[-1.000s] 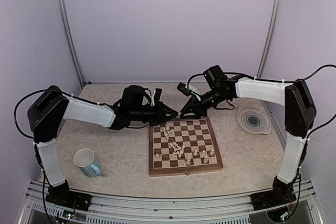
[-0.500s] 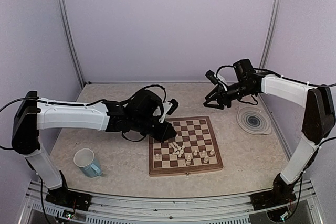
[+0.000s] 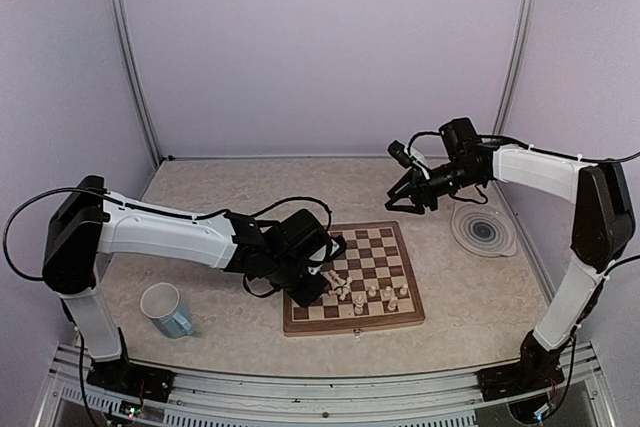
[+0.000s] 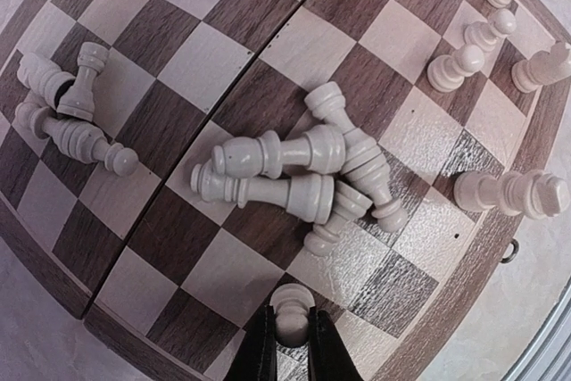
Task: Set up the chess pieces on the board
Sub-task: Place the pawn on b2.
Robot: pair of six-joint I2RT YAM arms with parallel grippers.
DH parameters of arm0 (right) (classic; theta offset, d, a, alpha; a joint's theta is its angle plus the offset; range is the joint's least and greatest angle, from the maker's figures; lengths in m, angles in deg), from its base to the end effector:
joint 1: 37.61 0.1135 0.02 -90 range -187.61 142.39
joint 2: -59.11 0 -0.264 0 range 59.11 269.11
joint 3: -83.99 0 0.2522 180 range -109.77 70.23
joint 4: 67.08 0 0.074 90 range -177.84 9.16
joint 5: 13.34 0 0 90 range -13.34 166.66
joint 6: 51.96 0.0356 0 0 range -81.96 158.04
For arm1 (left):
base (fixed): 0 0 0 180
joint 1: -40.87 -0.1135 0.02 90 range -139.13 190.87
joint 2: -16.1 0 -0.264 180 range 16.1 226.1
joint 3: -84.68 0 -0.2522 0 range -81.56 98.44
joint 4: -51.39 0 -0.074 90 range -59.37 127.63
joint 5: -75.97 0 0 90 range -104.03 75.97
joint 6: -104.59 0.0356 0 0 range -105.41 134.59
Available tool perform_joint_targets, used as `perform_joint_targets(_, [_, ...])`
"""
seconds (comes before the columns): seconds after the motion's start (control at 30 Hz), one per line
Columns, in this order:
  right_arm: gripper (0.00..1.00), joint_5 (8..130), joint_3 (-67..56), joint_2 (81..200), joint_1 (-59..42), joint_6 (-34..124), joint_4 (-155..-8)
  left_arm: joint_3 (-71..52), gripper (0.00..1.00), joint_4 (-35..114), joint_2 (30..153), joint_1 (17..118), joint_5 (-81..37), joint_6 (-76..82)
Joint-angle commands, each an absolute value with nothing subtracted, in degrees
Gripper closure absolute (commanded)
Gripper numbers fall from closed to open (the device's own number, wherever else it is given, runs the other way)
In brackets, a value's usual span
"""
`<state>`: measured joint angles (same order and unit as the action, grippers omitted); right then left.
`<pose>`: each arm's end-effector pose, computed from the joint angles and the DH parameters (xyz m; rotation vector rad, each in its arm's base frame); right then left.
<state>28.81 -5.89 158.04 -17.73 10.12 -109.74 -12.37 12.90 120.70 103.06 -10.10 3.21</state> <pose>0.3396 0.1509 0.2578 -1.2355 1.9278 0.9465 0.1773 -0.3310 0.1810 1.1201 2.4153 -0.3519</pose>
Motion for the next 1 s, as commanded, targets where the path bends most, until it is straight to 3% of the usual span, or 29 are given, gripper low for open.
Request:
perform_joint_targets(0.0, [0.5, 27.44, -5.55, 159.58, -17.49, 9.05, -110.77, -10.67, 0.94, 11.62, 122.21, 103.35, -8.9, 4.47])
perform_joint_targets(0.97, [0.49, 26.5, -6.04, 160.97, -17.48, 8.21, -112.07, -8.81, 0.94, 6.47, 123.86, 104.59, -8.43, 5.11])
